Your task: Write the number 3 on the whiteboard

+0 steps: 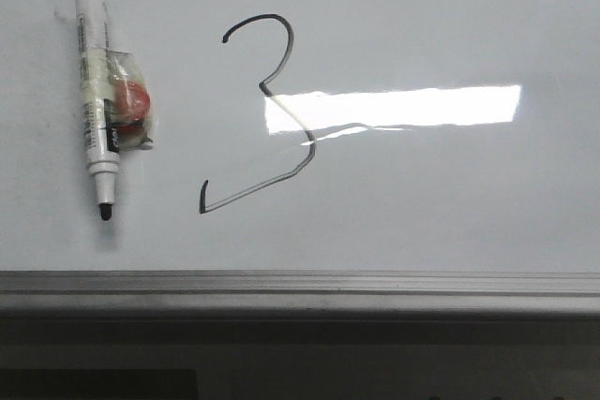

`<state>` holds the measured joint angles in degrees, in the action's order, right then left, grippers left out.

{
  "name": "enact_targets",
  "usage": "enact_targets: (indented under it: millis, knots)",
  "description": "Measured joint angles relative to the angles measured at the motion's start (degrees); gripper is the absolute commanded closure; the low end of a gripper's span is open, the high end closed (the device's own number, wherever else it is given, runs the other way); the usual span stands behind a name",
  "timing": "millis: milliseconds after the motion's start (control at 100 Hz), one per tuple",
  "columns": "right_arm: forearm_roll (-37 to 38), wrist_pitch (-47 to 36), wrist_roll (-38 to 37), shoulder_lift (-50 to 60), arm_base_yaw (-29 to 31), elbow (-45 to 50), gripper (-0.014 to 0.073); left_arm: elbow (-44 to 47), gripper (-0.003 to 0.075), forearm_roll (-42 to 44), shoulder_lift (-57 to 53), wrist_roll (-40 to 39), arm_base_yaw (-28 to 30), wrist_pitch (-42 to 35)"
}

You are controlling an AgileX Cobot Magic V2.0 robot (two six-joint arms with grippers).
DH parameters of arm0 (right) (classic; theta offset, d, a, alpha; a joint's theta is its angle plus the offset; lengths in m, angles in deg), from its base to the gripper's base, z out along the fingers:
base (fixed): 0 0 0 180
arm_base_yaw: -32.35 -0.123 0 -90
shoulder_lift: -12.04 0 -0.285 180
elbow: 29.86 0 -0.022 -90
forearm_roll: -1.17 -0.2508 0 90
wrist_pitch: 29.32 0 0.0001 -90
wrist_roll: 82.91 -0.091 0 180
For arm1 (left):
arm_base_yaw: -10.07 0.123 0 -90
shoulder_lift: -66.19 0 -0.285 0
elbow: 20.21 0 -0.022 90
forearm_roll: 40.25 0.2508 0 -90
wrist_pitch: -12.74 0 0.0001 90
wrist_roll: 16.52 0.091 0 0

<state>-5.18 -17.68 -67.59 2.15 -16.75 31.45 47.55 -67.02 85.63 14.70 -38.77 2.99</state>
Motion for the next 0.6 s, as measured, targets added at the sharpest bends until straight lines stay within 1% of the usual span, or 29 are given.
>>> enact_targets:
  millis: [600]
  knots:
    - [0.00, -0.29, 0.00, 0.59, 0.00, 0.13, 0.0658, 0.00, 0.0741, 0.55, 0.00, 0.00, 0.10, 0.00]
